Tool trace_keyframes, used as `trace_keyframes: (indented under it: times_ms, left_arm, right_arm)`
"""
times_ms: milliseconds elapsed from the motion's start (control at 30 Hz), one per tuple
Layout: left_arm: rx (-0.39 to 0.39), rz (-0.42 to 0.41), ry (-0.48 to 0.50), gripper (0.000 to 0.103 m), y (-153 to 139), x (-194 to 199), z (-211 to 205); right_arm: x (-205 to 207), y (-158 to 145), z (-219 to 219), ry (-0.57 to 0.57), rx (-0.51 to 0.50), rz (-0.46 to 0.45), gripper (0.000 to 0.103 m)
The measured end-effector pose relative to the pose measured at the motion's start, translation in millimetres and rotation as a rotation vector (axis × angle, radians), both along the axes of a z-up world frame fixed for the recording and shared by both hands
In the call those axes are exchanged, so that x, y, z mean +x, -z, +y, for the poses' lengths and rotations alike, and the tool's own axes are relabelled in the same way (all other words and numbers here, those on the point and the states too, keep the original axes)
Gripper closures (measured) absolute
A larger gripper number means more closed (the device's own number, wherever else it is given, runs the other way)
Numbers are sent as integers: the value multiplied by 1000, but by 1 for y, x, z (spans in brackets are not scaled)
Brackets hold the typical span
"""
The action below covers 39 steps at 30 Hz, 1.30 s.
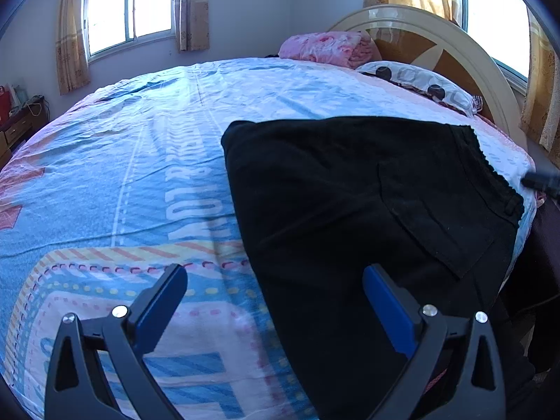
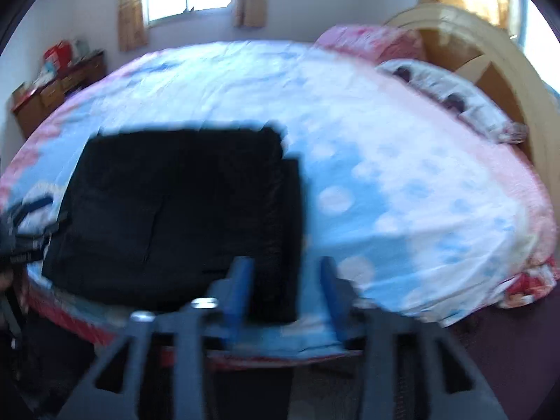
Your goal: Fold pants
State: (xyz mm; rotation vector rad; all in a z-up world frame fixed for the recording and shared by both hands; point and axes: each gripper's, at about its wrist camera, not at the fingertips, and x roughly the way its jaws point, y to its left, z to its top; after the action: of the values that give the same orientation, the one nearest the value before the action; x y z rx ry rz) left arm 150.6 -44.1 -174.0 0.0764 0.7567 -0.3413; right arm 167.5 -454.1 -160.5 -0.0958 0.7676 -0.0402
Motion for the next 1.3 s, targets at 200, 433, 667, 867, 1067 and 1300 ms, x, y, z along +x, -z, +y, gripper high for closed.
trace_keyframes:
  times_ms: [200,433,667,867,1067,1300]
  left_arm:
    - [-18,31,-16,0,3,3,4]
    - [-6,36,-12,0,2,2,2]
    - [-4,11,-19,0,-4,0,1]
    - [11,-85,-5,0,-23,-10,-5]
    - [25,-27,-39,0,-9,-1,-2]
    - [13,-2,-40,0,1,1,-2]
  right_arm:
    - [27,-23,41,-207,172,-69,52]
    - [90,28,66,-189,154,110,52]
    - [104,43,50,-186,138,169,52]
    - [88,2,63,-253,117,128,52]
    - [117,-23,112,-490,269,177,51]
    - [185,-6,189,-631,323,318,51]
